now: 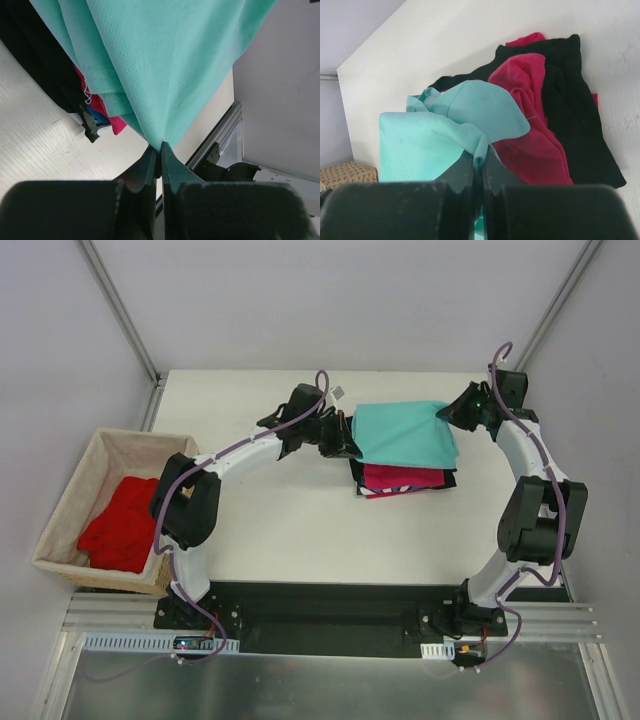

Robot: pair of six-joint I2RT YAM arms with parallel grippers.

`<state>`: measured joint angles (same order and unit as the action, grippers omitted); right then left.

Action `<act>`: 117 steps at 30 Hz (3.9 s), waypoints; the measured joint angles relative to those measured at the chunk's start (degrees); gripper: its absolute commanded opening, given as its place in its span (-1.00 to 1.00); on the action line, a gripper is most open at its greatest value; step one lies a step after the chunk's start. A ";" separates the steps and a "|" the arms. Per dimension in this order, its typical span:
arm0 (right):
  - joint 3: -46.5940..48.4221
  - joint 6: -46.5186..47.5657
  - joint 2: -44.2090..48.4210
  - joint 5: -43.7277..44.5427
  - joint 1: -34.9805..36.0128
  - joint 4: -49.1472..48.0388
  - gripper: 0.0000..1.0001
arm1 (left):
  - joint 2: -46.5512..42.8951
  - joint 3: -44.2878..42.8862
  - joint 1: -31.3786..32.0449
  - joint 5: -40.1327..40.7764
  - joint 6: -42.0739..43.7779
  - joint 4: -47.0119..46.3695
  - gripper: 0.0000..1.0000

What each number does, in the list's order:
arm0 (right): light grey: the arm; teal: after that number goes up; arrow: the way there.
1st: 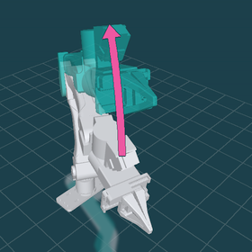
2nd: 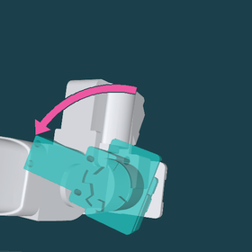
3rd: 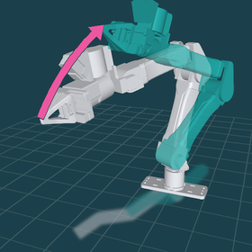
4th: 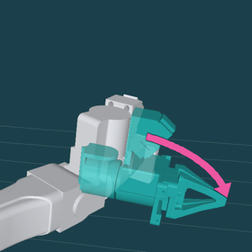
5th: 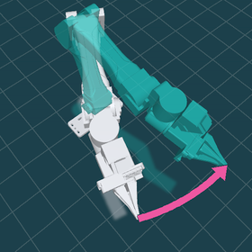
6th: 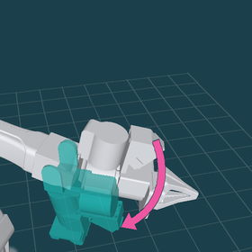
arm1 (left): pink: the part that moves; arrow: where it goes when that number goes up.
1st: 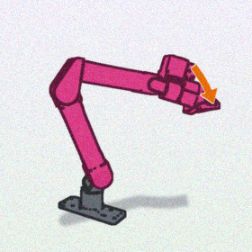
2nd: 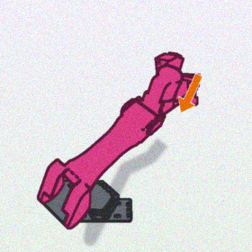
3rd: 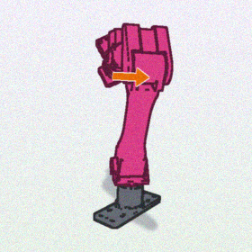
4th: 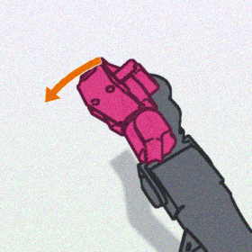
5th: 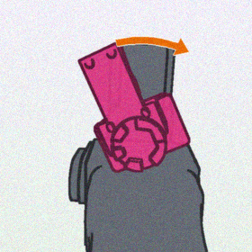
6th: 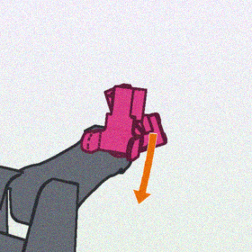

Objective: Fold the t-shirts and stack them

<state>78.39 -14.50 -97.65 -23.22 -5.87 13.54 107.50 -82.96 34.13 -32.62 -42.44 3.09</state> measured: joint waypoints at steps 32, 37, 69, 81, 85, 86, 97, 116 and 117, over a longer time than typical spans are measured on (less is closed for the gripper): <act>1.68 -0.48 -9.14 -2.12 -0.81 -2.60 -0.84 | 3.91 -0.87 1.57 0.02 -0.02 -0.87 -1.00; -0.59 -0.79 -9.14 -1.18 -0.92 -3.50 -0.62 | 4.04 -0.42 1.60 0.09 -0.13 -0.92 -0.78; 2.80 2.51 13.55 8.44 3.54 -1.29 0.51 | -6.38 4.13 0.00 2.16 1.55 0.59 0.98; -12.74 -0.33 12.48 6.43 8.22 -3.08 0.51 | 0.81 -7.69 0.00 1.05 1.09 0.66 0.93; -17.11 -0.48 15.17 6.49 8.37 -2.80 0.51 | 4.28 -10.45 0.00 0.28 1.01 0.74 0.93; -18.05 -0.46 16.50 6.49 8.37 -2.75 0.51 | 4.90 -10.82 0.00 0.09 0.96 0.76 0.93; -20.28 -0.15 29.77 7.58 8.44 -2.10 0.51 | 7.63 -14.47 0.00 -0.42 0.28 1.01 0.92; -27.91 0.15 22.77 10.32 7.54 -6.84 0.50 | 10.54 -18.08 -0.92 -1.88 0.00 0.98 0.92; -28.24 0.13 22.47 10.32 7.43 -7.72 0.51 | 10.82 -18.14 -1.14 -1.97 -0.02 0.98 0.92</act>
<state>50.15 -14.37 -75.18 -12.91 1.56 5.82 118.32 -101.10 32.99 -34.59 -42.46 4.08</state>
